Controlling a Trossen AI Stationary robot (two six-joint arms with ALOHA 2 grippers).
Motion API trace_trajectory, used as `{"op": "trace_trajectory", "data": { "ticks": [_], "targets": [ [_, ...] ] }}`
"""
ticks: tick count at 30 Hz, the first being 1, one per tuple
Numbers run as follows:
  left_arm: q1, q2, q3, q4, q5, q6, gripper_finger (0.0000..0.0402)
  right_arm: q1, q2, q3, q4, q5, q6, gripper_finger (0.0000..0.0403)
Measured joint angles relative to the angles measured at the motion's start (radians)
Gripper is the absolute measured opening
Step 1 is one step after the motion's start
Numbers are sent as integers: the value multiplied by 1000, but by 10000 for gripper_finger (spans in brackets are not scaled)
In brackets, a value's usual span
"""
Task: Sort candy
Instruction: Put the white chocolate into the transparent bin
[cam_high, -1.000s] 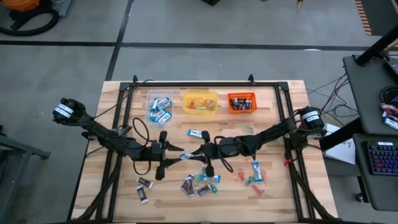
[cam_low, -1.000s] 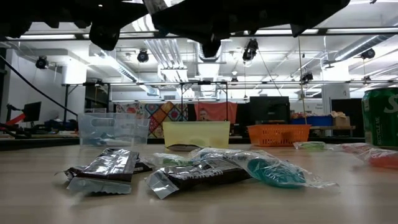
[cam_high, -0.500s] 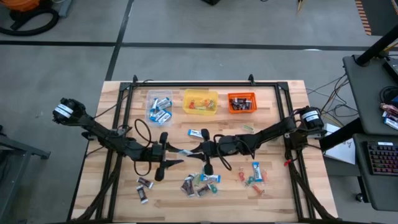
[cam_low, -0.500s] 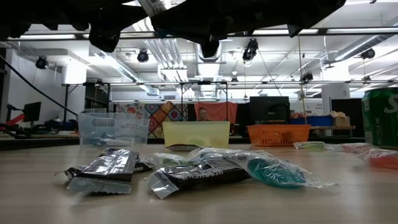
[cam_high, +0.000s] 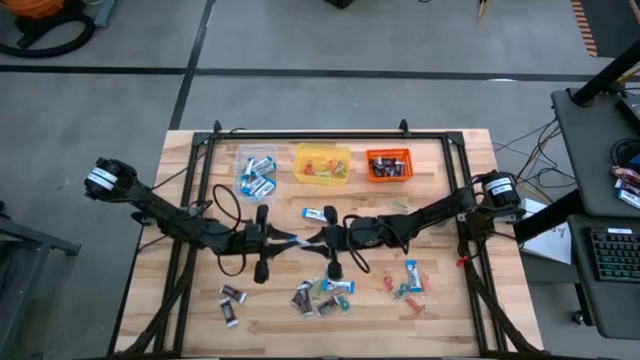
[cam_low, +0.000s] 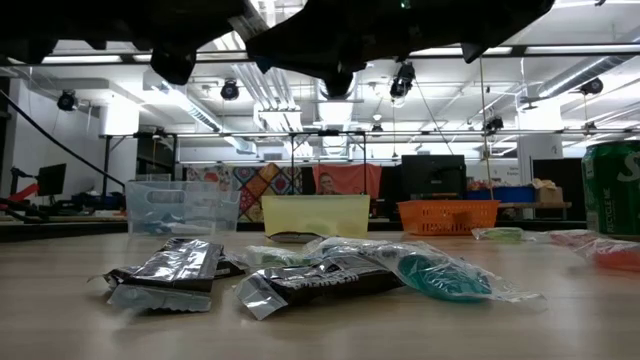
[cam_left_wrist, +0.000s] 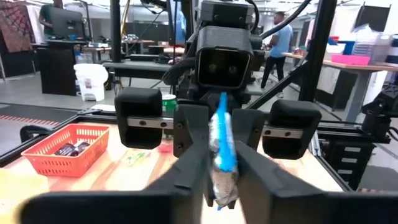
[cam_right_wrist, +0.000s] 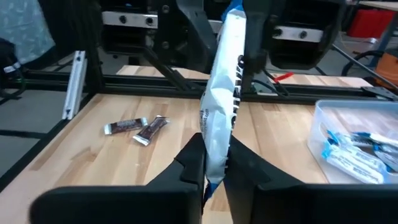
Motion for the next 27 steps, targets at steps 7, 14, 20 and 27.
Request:
{"op": "trace_trajectory", "data": {
  "ticks": [7, 14, 20, 27],
  "targets": [
    [11, 0, 0, 0, -32, -2, 19, 0, 0, 0, -4, 29, 16, 121],
    [19, -91, 1, -255, -343, -37, 4, -7, -54, 0, -202, 240, 145, 198],
    [105, -218, 1, -760, -780, -327, 3, -10, -66, 0, -283, 306, 230, 220],
    [382, -249, 1, -976, -507, -510, 5, -10, -65, 0, -280, 306, 233, 221]
  ]
}}
